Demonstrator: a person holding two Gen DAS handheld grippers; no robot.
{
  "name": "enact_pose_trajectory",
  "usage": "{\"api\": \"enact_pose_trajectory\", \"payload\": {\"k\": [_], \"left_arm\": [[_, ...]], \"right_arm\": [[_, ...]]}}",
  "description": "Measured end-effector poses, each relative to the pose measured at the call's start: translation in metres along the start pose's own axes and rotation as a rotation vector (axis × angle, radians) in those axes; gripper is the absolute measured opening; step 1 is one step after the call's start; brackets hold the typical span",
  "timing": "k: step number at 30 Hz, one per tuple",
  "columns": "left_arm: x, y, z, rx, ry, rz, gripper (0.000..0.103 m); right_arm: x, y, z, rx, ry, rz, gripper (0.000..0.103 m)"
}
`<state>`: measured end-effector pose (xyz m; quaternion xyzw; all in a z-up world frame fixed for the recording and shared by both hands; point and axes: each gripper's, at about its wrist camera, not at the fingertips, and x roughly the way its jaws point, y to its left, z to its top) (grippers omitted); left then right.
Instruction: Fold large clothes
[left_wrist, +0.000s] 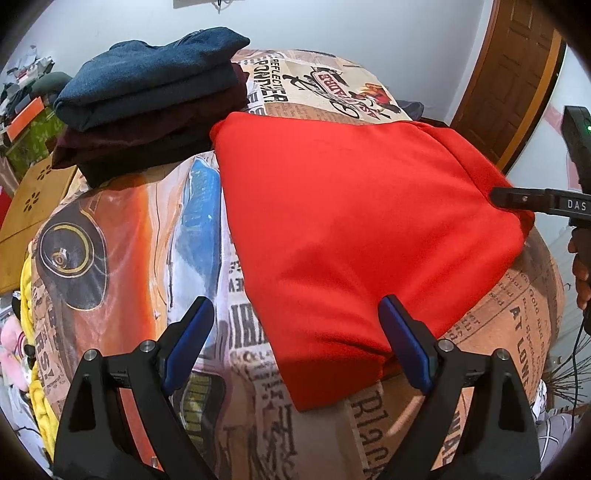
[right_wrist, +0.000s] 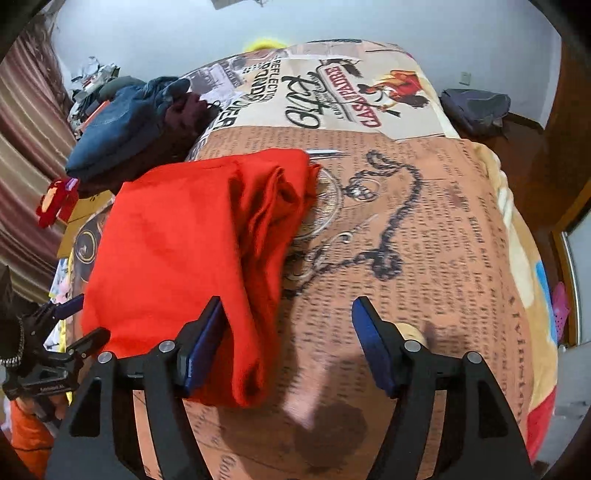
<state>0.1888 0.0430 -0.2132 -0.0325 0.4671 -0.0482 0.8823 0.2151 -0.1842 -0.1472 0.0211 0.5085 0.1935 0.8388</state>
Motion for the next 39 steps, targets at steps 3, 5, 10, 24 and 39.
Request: {"api": "enact_pose_trajectory", "payload": {"k": [3, 5, 10, 24, 39], "left_arm": [[0.0, 0.004, 0.003, -0.022, 0.022, -0.021, 0.091], [-0.002, 0.005, 0.006, -0.028, 0.03, -0.034, 0.091], [-0.012, 0.01, 0.023, -0.039, -0.009, 0.018, 0.091], [0.025, 0.052, 0.065, -0.2, 0.078, -0.138, 0.091], [0.083, 0.071, 0.078, -0.383, 0.22, -0.453, 0.091]], "right_arm": [[-0.013, -0.002, -0.001, -0.022, -0.019, -0.042, 0.068], [-0.022, -0.001, 0.002, -0.019, -0.028, -0.022, 0.068], [-0.039, 0.012, 0.018, -0.048, -0.071, 0.042, 0.068], [0.04, 0.02, 0.051, -0.042, 0.1, 0.183, 0.068], [0.114, -0.011, 0.069, 0.105, 0.349, 0.394, 0.077]]}}
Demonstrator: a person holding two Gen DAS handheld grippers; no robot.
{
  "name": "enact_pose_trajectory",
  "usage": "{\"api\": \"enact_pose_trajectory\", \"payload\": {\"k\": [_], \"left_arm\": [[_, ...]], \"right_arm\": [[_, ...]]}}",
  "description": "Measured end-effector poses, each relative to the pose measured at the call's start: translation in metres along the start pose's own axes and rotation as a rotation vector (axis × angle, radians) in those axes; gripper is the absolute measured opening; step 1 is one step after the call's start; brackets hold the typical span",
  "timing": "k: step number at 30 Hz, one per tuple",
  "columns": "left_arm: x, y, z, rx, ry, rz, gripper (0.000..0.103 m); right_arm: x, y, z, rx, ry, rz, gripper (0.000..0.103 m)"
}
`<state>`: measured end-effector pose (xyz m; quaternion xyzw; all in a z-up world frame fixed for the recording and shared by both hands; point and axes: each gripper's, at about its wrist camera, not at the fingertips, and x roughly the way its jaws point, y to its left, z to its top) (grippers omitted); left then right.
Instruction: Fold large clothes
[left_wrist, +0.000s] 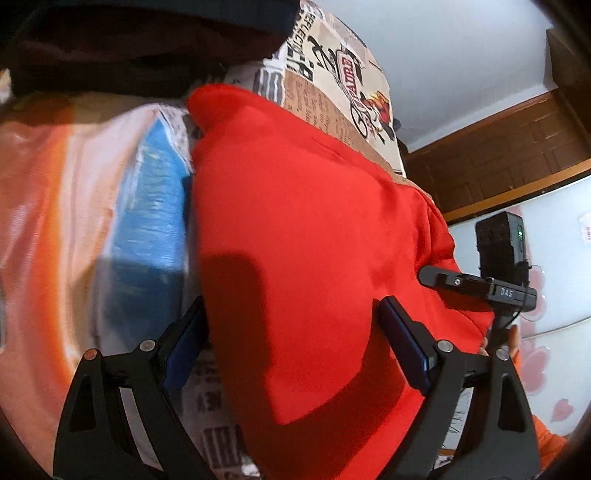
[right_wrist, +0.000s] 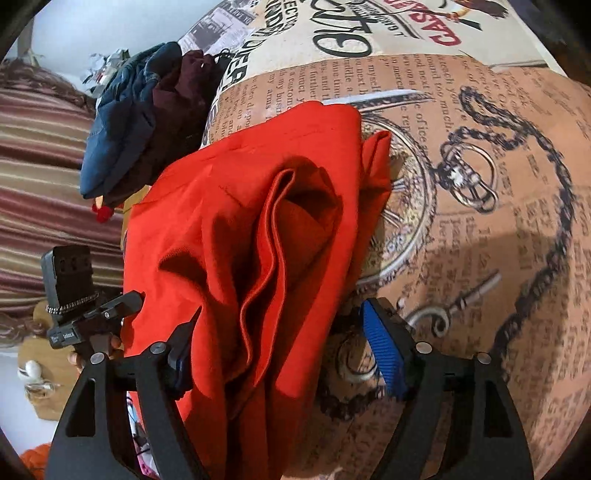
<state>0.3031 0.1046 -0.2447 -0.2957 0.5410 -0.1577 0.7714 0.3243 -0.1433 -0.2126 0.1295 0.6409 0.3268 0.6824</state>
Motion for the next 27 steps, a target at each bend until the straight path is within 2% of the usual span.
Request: {"api": "enact_pose_trajectory", "payload": {"k": [6, 7, 8, 9, 11, 12, 13, 15, 17, 23, 27], "left_arm": [[0.008, -0.008, 0.003, 0.041, 0.004, 0.0, 0.09], [0.009, -0.008, 0.004, 0.045, -0.001, 0.003, 0.089], [0.008, -0.008, 0.004, 0.05, -0.006, 0.006, 0.082], [0.006, -0.008, 0.003, 0.053, -0.011, 0.01, 0.076], [0.002, -0.005, 0.002, 0.047, -0.022, 0.006, 0.065], [-0.001, -0.003, 0.002, 0.041, -0.028, 0.001, 0.058], [-0.004, -0.001, 0.001, 0.03, -0.029, -0.019, 0.056], [-0.01, 0.003, 0.0, 0.002, -0.032, -0.063, 0.042], [-0.014, 0.003, 0.001, -0.002, -0.034, -0.093, 0.034], [-0.041, -0.027, -0.009, 0.091, -0.075, -0.046, 0.028], [-0.08, -0.051, -0.01, 0.166, -0.154, -0.019, 0.027]], "right_arm": [[0.017, 0.005, 0.009, -0.014, 0.006, 0.013, 0.077], [0.019, 0.006, 0.009, -0.016, 0.004, 0.015, 0.075], [0.019, 0.007, 0.01, -0.015, -0.001, 0.021, 0.067], [0.019, 0.008, 0.011, -0.009, 0.0, 0.026, 0.063], [0.017, 0.006, 0.011, 0.009, 0.003, 0.053, 0.04], [0.017, 0.005, 0.009, 0.03, 0.007, 0.089, 0.038], [0.015, 0.006, 0.008, 0.04, 0.005, 0.096, 0.035], [0.009, 0.008, 0.004, 0.035, -0.005, 0.084, 0.033], [0.003, 0.016, -0.002, 0.027, -0.025, 0.066, 0.03], [-0.024, 0.052, -0.017, -0.051, -0.086, 0.042, 0.024], [-0.041, 0.083, -0.018, -0.106, -0.133, 0.037, 0.023]]}}
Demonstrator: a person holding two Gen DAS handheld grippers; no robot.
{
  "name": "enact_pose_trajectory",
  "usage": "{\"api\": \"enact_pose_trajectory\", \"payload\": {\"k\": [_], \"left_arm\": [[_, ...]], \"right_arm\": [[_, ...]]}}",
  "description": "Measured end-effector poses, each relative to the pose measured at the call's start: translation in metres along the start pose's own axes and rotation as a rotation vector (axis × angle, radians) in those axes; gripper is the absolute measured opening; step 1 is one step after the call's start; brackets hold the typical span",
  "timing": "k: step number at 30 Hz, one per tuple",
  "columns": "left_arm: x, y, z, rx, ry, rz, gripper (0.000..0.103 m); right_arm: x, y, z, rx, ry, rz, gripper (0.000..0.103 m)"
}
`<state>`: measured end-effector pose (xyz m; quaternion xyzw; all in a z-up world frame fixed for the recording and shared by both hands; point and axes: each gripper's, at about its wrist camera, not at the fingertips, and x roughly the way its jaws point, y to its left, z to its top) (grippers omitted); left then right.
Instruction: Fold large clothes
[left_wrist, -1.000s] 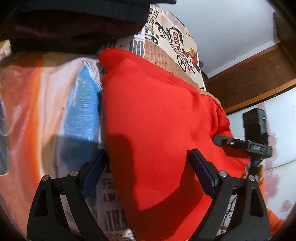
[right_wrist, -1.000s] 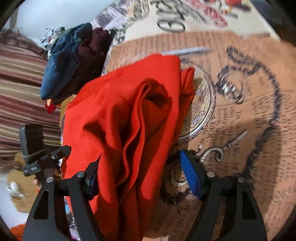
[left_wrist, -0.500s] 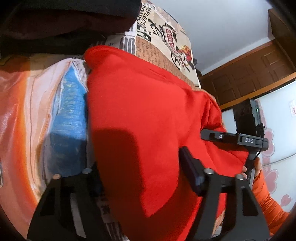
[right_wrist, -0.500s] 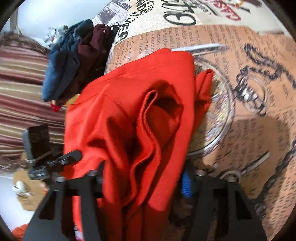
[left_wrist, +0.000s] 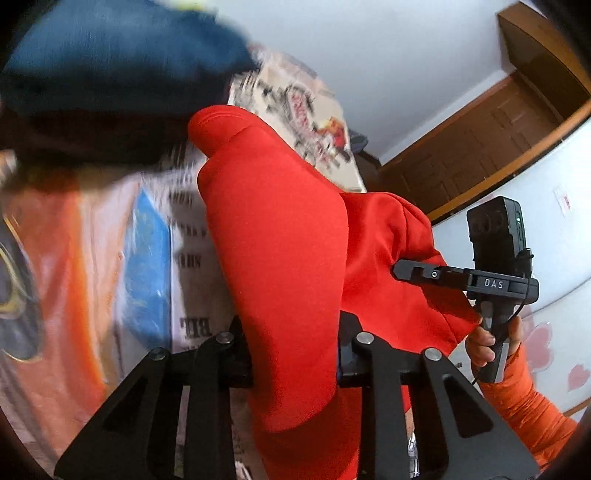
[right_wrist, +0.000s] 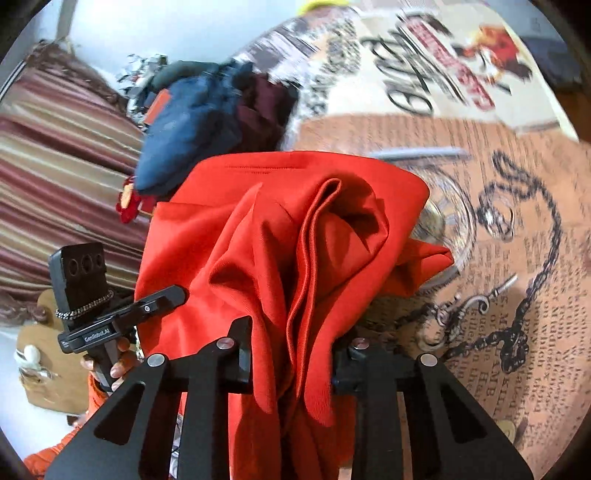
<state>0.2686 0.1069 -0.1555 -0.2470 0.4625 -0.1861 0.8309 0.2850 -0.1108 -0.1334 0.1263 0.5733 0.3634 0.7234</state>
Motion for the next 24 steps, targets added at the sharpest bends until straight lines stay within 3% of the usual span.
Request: {"api": "enact_pose_trajectory", "payload": {"k": [8, 13, 21, 24], "left_arm": [[-0.086, -0.024, 0.051, 0.11, -0.187, 0.044, 0.026], [-0.138, -0.014, 0.103, 0.146, -0.316, 0.072, 0.024], [-0.161, 0.018, 0.205, 0.135, -0.389, 0.131, 0.023], [-0.161, 0.038, 0.222, 0.117, -0.4, 0.161, 0.023]], "right_arm": [[-0.041, 0.079, 0.05, -0.161, -0.174, 0.041, 0.021], [-0.033, 0.133, 0.092, -0.257, -0.254, 0.045, 0.021], [-0.003, 0.177, 0.158, -0.313, -0.368, 0.068, 0.021], [0.017, 0.178, 0.185, -0.296, -0.375, 0.081, 0.021]]}}
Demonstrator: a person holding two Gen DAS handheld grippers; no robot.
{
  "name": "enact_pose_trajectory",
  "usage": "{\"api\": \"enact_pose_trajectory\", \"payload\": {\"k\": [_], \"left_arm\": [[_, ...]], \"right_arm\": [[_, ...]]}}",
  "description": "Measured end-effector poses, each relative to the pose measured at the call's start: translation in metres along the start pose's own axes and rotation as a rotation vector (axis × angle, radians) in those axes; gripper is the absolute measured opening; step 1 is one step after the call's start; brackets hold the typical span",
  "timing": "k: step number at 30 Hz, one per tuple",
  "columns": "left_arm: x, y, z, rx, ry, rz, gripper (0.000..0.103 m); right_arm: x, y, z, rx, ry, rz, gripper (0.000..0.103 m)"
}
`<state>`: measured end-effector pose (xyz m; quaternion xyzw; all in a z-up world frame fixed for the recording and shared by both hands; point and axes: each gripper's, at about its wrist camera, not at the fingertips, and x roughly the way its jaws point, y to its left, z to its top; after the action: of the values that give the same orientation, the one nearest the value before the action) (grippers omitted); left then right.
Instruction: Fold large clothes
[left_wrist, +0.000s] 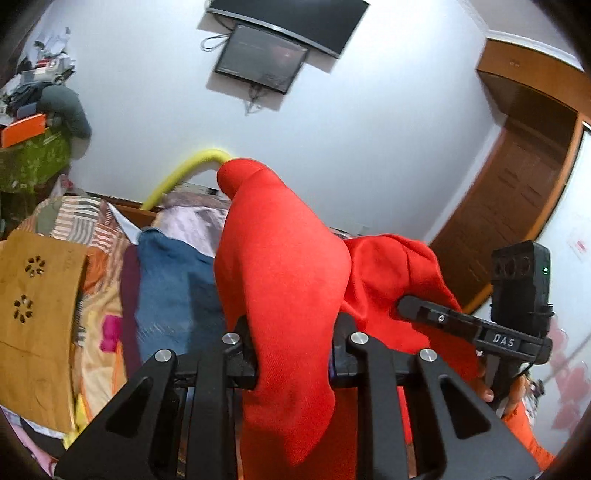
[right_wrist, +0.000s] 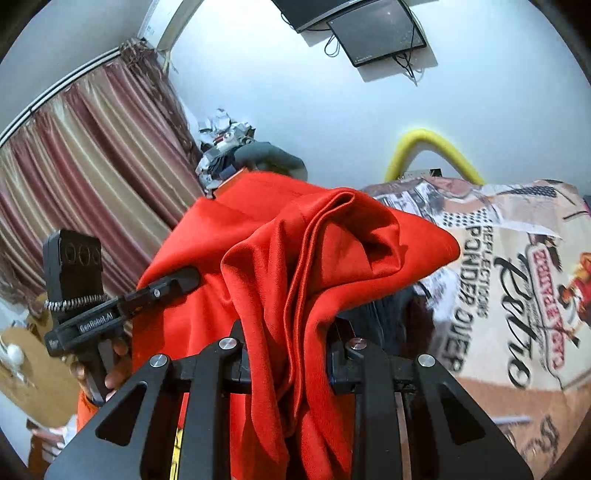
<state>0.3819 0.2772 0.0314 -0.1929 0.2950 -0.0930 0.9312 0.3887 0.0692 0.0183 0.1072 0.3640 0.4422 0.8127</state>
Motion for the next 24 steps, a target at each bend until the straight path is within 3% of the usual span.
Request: {"api": "enact_pose_trajectory", "payload": {"k": [5, 10, 12, 14, 17, 20, 24], "left_arm": [[0.025, 0.046, -0.004, -0.055, 0.009, 0.041, 0.023], [0.069, 0.107, -0.033, -0.136, 0.132, 0.119, 0.025], [0.076, 0.123, -0.047, -0.163, 0.134, 0.092, 0.03], [0.077, 0.122, -0.052, -0.118, 0.129, 0.112, 0.035], [0.078, 0.109, -0.056, -0.009, 0.126, 0.215, 0.051], [0.079, 0.098, -0.057, 0.059, 0.139, 0.29, 0.057], [0.074, 0.089, -0.059, 0.119, 0.141, 0.404, 0.076]], "right_arm": [[0.04, -0.012, 0.008, 0.037, 0.021, 0.002, 0.021], [0.087, -0.039, -0.012, 0.065, 0.148, -0.053, 0.022], [0.105, -0.052, -0.03, 0.069, 0.208, -0.071, 0.025], [0.108, -0.056, -0.041, 0.047, 0.225, -0.085, 0.035], [0.1, -0.058, -0.045, 0.012, 0.223, -0.13, 0.055], [0.083, -0.057, -0.043, -0.002, 0.23, -0.172, 0.062], [0.053, -0.047, -0.044, -0.055, 0.191, -0.267, 0.062]]}}
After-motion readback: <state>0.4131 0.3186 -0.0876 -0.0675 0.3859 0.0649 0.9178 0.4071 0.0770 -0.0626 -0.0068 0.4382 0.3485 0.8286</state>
